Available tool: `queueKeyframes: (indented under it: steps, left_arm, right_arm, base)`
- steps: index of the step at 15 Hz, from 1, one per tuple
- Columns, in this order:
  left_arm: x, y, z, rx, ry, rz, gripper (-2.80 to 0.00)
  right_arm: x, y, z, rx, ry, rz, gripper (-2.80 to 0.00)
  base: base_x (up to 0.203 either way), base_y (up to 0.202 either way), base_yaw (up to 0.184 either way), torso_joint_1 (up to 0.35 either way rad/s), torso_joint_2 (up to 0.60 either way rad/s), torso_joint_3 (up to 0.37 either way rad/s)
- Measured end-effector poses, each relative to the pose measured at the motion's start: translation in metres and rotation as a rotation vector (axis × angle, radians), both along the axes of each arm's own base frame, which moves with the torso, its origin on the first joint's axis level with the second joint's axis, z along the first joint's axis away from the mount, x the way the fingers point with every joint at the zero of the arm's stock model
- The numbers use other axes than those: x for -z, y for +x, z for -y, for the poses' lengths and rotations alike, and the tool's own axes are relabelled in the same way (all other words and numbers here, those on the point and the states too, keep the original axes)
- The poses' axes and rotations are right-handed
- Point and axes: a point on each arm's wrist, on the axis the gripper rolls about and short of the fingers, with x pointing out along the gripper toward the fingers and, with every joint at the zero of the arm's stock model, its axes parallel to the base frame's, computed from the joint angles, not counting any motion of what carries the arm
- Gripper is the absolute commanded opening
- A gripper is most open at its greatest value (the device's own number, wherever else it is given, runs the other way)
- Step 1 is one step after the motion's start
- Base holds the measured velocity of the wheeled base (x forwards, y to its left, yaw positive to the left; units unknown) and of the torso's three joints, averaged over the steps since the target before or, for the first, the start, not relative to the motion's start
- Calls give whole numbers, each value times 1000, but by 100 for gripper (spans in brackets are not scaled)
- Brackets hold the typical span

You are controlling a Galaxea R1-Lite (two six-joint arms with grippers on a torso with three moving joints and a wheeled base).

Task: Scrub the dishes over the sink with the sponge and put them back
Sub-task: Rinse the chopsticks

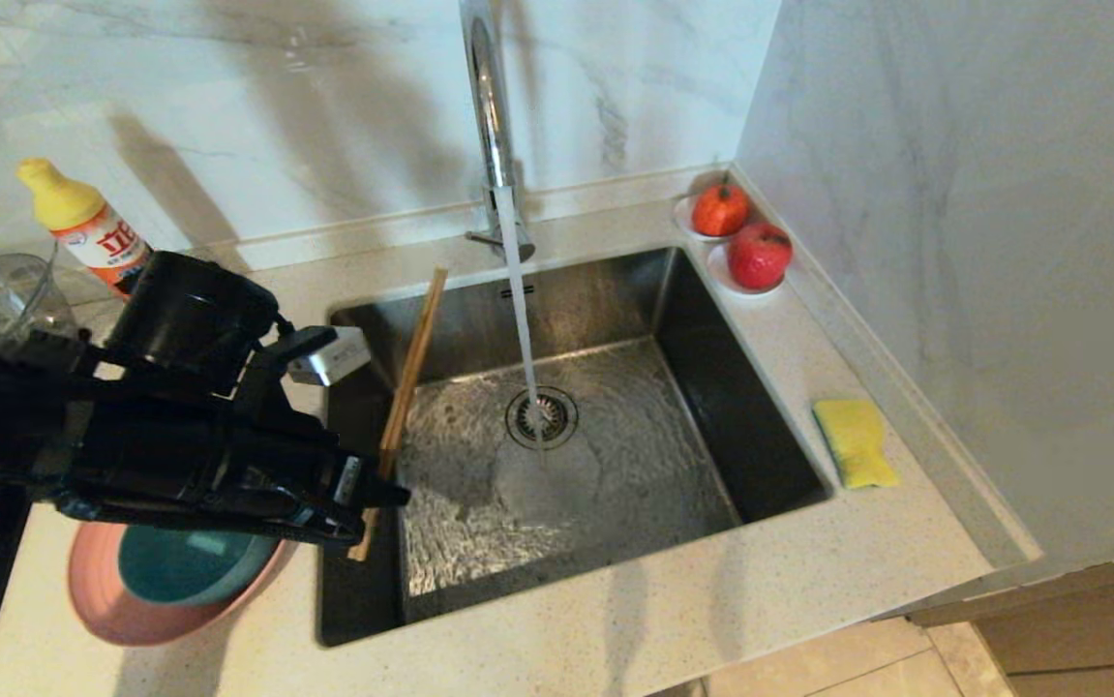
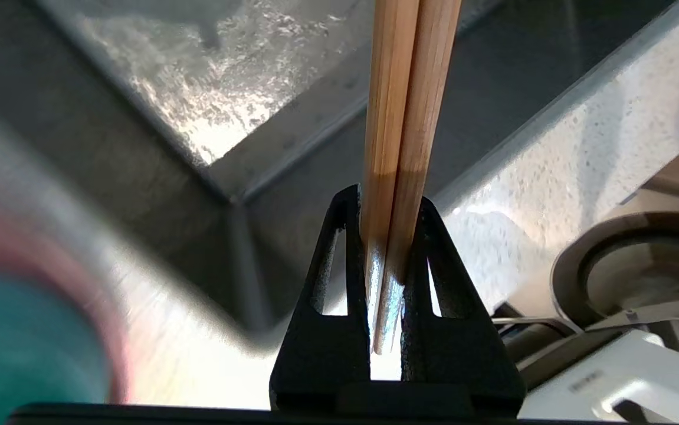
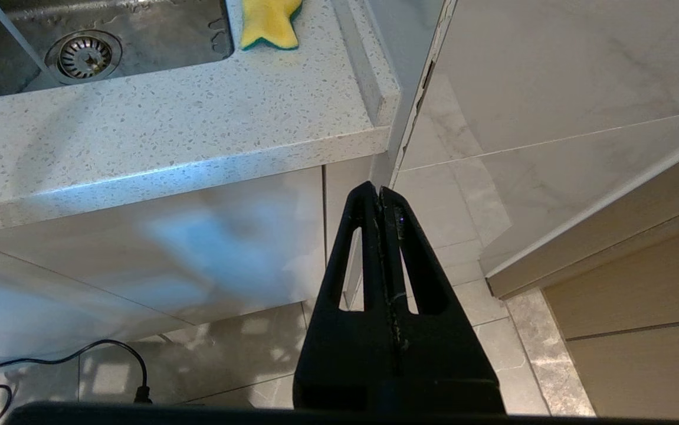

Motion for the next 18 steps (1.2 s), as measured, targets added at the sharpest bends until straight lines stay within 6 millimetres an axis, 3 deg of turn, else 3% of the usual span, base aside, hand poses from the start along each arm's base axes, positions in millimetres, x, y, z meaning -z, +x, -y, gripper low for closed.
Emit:
queueKeyframes:
  steps: [4, 11, 18]
  left_arm:
    - [21, 9, 20, 38, 44, -32, -280]
    - [49, 26, 47, 44, 64, 71, -280]
    - [57, 41, 56, -7, 64, 129, -280]
  right_arm:
    - [0, 0, 0, 0, 0, 0, -280]
    - [0, 0, 0, 0, 0, 0, -280]
    - [0, 0, 0, 0, 0, 0, -280]
  base:
    - [0, 0, 0, 0, 0, 0]
    - [0, 0, 0, 0, 0, 0]
    - [0, 0, 0, 0, 0, 0]
